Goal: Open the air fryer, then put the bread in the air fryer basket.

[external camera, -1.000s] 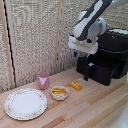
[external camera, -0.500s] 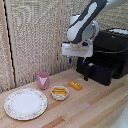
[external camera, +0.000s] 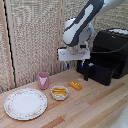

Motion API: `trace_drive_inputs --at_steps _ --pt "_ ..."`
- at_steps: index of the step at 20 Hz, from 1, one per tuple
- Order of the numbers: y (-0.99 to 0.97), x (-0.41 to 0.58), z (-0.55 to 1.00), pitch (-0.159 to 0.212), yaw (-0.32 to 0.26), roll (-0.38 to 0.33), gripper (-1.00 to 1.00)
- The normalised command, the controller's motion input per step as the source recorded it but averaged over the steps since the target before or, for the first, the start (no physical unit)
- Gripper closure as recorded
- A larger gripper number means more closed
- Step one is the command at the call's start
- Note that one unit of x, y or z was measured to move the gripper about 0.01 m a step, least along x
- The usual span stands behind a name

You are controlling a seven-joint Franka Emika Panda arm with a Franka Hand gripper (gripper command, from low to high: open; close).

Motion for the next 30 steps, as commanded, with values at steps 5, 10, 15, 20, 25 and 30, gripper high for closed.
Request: trace_drive_inputs --at_steps 5,10,15,20,25,30 --pt "0.0 -0.001 -0.07 0.058 0.375 -0.007 -1.0" --pt "-0.02 -0.009 -0.1 0.04 0.368 -0.038 -1.0" --pt "-0.12 0.0 -0.24 0.037 0.342 -0.066 -1.0" --pt "-0.18 0.0 -0.21 -0.003 0.292 -0.008 -1.0" --pt "-0.2 0.0 -0.21 -0.032 0.266 0.001 -1.0" --pt "-0.14 0.0 -0.26 -0.078 0.223 0.001 -1.0"
